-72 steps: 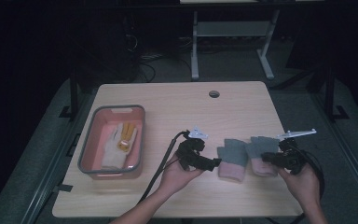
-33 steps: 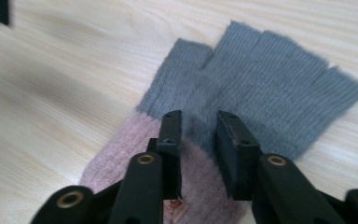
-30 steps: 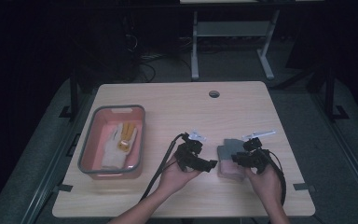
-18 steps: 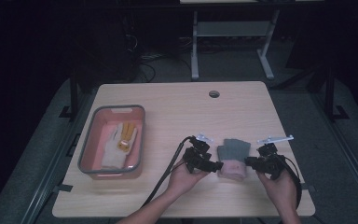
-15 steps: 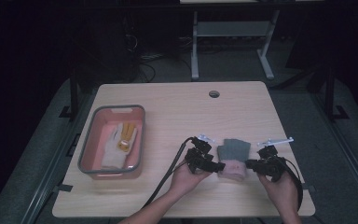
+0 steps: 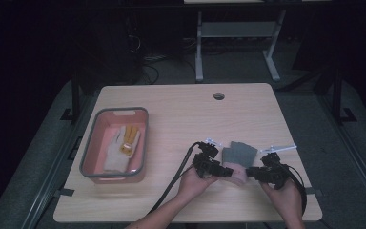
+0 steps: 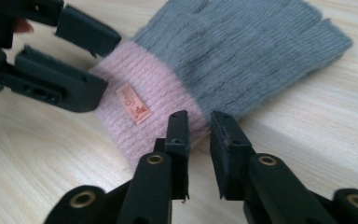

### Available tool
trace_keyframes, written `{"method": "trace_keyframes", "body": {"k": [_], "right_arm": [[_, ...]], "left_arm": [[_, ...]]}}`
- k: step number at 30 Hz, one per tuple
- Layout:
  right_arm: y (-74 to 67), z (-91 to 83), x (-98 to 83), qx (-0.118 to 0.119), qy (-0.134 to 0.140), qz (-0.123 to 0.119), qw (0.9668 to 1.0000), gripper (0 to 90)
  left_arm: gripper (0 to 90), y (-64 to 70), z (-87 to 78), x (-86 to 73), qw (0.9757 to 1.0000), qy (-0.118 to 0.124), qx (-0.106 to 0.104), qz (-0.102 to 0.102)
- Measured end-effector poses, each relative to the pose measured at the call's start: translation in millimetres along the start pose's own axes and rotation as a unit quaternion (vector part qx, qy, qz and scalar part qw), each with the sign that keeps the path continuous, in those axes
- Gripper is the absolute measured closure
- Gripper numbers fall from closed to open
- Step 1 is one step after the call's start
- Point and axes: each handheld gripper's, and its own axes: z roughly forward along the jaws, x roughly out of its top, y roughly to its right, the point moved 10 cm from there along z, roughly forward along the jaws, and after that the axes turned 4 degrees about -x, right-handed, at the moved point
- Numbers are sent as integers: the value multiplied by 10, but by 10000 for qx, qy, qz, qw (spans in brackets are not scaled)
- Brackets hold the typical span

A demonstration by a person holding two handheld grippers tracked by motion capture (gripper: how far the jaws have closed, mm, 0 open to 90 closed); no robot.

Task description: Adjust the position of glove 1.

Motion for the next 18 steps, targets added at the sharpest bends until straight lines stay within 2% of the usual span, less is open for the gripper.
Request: {"method": "trace_keyframes", "body": {"k": [4, 8, 18], "right_arm": [[51, -8, 48, 74, 140, 254, 9996, 602], [87, 21, 91, 178, 241, 429, 9986, 537], [174, 142, 117, 385, 273, 902, 9948, 491]], "left_arm": [[374, -15, 29, -9, 10000, -36, 10, -81], [387, -24, 53, -27, 9998, -102, -11, -151], [473, -15, 77, -46, 9996, -234, -93, -131]]}}
